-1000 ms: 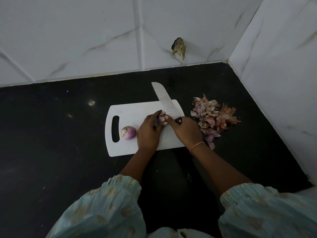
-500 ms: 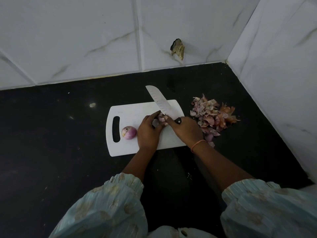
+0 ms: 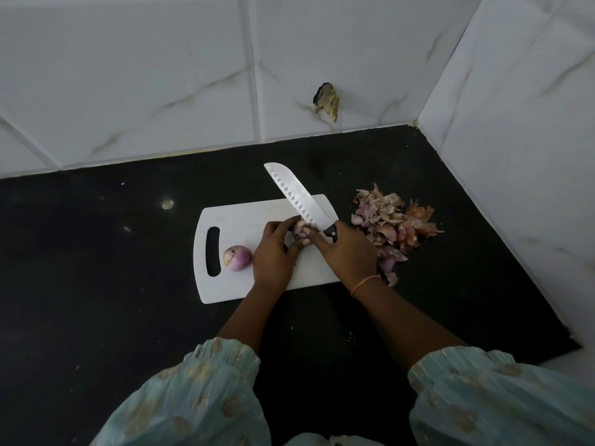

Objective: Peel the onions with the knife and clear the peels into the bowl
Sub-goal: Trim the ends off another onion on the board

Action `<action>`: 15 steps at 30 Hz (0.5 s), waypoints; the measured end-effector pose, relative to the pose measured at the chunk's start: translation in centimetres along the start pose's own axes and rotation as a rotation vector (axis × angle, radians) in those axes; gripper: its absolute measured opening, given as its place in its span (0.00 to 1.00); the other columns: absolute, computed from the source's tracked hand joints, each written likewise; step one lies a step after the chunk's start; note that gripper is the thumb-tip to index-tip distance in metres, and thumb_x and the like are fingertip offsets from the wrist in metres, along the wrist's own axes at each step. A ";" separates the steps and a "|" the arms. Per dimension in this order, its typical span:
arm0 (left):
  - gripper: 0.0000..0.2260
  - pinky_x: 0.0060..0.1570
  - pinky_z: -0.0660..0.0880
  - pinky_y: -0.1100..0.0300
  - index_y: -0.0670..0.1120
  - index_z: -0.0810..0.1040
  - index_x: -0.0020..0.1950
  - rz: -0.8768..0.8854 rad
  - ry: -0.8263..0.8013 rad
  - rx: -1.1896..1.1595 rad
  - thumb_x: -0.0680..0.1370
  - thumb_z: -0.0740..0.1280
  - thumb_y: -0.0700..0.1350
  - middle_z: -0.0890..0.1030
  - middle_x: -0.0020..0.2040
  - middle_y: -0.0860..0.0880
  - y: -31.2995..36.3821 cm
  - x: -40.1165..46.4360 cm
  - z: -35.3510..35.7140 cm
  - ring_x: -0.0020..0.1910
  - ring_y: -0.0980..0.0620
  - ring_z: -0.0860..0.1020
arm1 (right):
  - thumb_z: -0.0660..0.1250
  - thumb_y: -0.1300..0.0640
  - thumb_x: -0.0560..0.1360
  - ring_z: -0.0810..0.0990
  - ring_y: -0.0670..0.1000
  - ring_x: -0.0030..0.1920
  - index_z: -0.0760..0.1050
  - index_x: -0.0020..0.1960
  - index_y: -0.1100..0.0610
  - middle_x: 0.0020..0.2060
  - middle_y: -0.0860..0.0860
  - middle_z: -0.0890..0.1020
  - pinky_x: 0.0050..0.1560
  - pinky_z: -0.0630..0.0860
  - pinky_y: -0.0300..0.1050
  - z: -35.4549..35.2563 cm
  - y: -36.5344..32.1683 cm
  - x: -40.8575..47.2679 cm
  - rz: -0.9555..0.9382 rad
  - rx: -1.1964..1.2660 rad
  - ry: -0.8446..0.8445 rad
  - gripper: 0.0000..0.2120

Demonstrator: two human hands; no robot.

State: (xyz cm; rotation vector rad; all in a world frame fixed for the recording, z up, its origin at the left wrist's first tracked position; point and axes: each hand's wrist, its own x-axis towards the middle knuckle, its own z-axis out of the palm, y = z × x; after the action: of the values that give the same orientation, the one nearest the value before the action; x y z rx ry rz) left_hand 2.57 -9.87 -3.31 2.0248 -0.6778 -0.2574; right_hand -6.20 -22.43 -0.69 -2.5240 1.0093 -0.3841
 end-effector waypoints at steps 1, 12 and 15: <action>0.21 0.40 0.70 0.69 0.52 0.75 0.70 -0.006 0.006 -0.001 0.78 0.71 0.49 0.75 0.58 0.52 0.0 0.0 0.1 0.46 0.53 0.78 | 0.59 0.27 0.71 0.80 0.52 0.37 0.75 0.45 0.53 0.35 0.50 0.80 0.34 0.73 0.45 0.1 0.1 -0.1 -0.007 -0.009 0.009 0.29; 0.21 0.40 0.69 0.73 0.53 0.78 0.66 -0.110 0.075 -0.082 0.74 0.75 0.51 0.75 0.57 0.57 1.0 -0.3 0.2 0.46 0.60 0.77 | 0.56 0.27 0.74 0.76 0.49 0.30 0.71 0.34 0.52 0.28 0.47 0.75 0.29 0.69 0.45 0.2 0.1 0.8 -0.002 0.045 -0.050 0.28; 0.21 0.40 0.71 0.69 0.53 0.78 0.65 -0.124 0.094 -0.086 0.73 0.75 0.51 0.75 0.56 0.58 1.3 -0.5 0.3 0.44 0.59 0.77 | 0.57 0.27 0.74 0.76 0.49 0.30 0.70 0.32 0.52 0.27 0.48 0.75 0.29 0.65 0.44 -0.1 0.1 1.0 0.030 0.065 -0.100 0.29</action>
State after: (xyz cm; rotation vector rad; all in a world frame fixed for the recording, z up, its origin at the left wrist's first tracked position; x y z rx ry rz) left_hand 1.59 -10.31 -2.39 1.9860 -0.4763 -0.2578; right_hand -5.58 -23.18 -0.54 -2.4411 0.9800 -0.2742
